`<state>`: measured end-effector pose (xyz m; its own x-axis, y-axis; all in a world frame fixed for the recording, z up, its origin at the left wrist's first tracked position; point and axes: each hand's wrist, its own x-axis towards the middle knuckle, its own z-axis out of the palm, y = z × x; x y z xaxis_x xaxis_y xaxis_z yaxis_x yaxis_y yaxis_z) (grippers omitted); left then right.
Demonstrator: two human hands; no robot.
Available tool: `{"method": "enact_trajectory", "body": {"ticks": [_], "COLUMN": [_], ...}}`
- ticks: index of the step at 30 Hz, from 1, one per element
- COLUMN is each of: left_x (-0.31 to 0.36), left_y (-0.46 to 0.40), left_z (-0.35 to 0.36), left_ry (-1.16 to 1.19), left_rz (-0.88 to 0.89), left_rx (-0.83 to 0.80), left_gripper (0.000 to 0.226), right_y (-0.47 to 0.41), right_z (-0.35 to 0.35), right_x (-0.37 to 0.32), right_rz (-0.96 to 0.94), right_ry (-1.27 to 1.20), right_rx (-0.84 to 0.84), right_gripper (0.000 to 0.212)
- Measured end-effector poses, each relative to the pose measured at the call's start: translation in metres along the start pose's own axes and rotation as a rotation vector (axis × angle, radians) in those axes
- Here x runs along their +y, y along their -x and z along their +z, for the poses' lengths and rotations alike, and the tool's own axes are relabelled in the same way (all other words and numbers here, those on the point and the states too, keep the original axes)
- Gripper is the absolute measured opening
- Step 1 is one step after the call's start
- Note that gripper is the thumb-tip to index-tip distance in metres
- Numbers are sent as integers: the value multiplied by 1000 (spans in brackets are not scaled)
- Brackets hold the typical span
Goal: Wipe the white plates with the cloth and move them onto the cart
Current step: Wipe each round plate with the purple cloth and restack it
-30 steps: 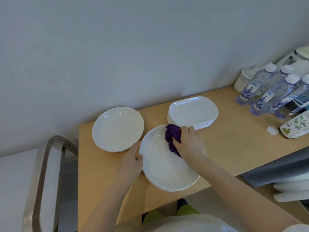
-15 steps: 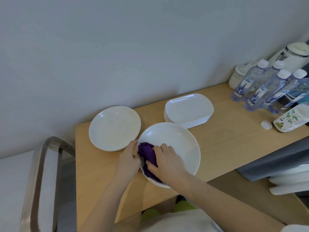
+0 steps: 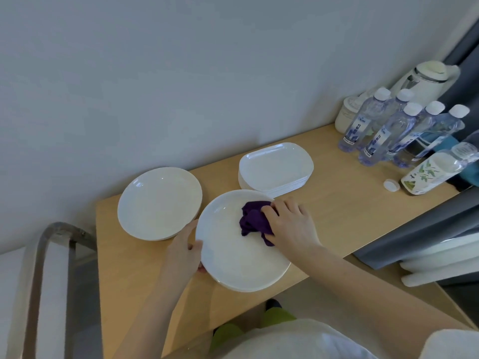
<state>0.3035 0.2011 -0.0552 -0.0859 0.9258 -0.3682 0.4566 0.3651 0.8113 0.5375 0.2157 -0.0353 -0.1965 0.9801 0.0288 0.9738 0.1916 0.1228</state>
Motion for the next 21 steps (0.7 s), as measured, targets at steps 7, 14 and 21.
{"method": "enact_trajectory", "body": {"ticks": [7,14,21], "left_x": [3,6,9], "left_y": [1,4,7], "left_z": [0,0,2], "left_ry": [-9,-58,-93], "left_rz": [16,13,-13], "left_rx": [15,23,48], "left_gripper": [47,48,46], "right_y": [-37,-42,-52], "right_z": [8,7,-9], "right_x": [-31,-50,-29], "right_rz": [49,-120,-8], "right_ry": [-226,-169,-54], "right_rx": [-15,-37,-114], "right_gripper": [43,38,25]}}
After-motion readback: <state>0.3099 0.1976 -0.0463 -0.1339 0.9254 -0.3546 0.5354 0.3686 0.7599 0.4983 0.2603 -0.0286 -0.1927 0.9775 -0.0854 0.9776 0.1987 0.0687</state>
